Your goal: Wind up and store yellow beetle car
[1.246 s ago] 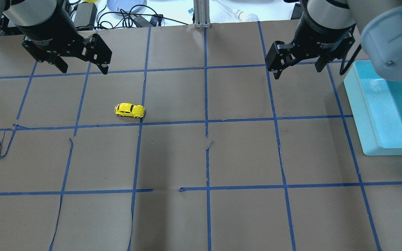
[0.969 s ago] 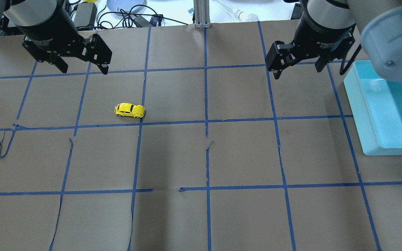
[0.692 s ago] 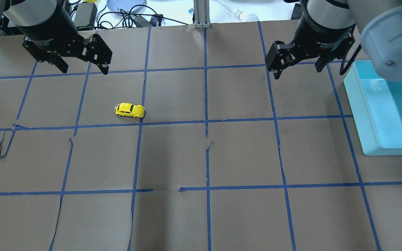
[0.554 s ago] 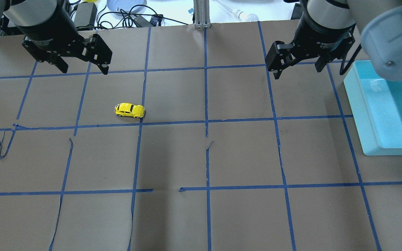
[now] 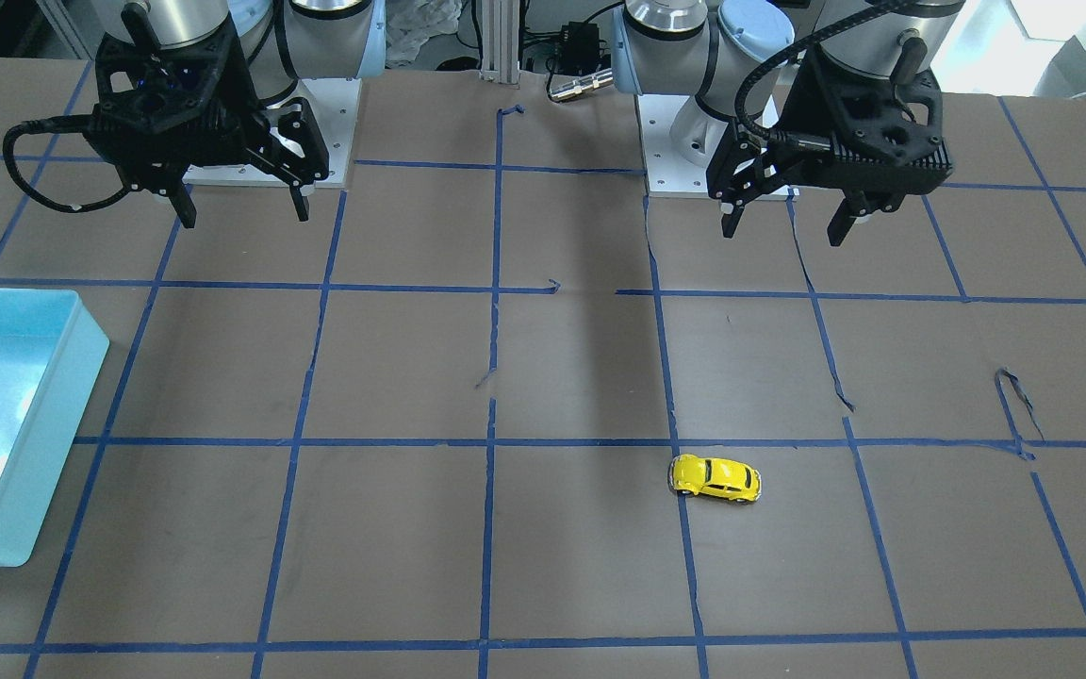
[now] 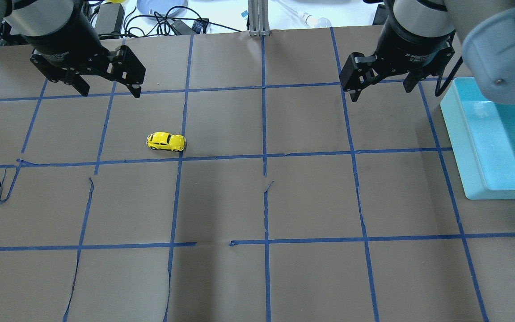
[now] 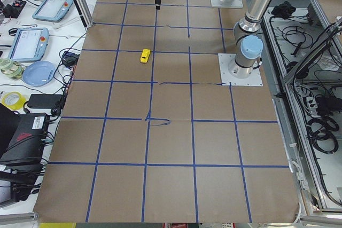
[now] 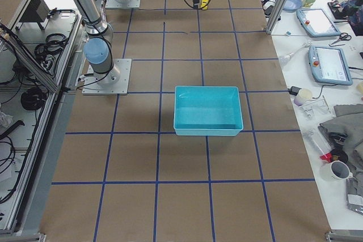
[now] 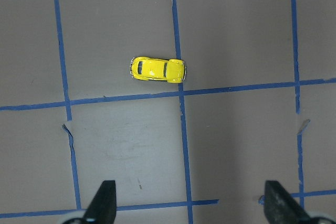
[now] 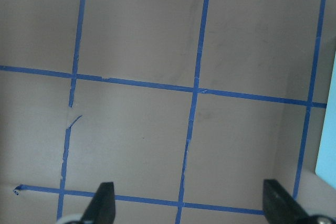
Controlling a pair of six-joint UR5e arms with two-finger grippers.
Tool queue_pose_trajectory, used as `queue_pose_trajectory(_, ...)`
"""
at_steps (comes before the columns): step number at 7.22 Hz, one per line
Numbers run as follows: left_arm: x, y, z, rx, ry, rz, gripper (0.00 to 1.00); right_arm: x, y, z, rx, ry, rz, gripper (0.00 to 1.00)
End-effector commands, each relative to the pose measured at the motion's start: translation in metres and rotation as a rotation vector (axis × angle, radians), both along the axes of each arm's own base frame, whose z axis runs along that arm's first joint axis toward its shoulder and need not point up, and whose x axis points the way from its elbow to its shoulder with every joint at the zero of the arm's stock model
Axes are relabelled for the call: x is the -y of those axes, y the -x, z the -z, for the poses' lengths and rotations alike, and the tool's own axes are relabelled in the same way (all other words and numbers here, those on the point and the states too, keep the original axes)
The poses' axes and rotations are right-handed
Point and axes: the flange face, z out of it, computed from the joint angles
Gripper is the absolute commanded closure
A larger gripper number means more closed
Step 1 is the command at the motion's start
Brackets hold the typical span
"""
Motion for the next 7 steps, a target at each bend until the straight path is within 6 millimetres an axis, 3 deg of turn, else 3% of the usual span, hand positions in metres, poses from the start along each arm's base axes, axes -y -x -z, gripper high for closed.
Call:
queue_pose_trajectory(1, -0.002, 0.000, 0.012, 0.002, -0.025, 0.001, 0.00, 0.000, 0.000, 0.001, 0.000, -0.001, 0.001, 0.00)
queue_pose_trajectory(7, 0.007, 0.000, 0.026, 0.003, -0.048, 0.024, 0.00, 0.000, 0.000, 0.001, 0.002, -0.001, 0.001, 0.00)
